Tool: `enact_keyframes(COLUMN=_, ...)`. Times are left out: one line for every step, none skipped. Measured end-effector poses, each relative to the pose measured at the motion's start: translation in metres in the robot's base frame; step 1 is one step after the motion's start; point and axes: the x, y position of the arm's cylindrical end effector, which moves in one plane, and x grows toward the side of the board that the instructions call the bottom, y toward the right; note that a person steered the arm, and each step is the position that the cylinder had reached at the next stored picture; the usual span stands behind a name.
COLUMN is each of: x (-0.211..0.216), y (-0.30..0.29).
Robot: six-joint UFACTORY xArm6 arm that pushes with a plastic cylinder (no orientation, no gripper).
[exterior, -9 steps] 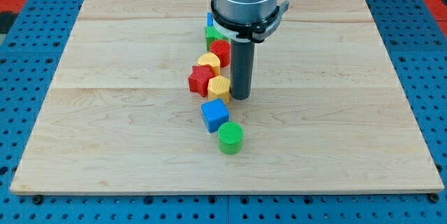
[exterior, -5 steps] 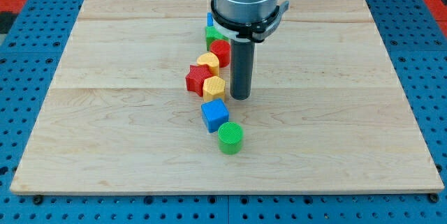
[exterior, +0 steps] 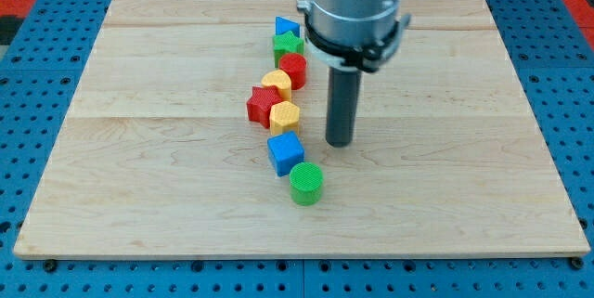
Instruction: Move your arm to bottom center
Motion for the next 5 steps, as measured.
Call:
enact_keyframes(x=0.038, y=0.007)
enact_keyframes(x=0.083, y=0.015)
enact_keyframes(x=0.115, y=0.010)
enact_keyframes(x=0.123, y=-0.009)
enact_keyframes(x=0.123, y=-0.055)
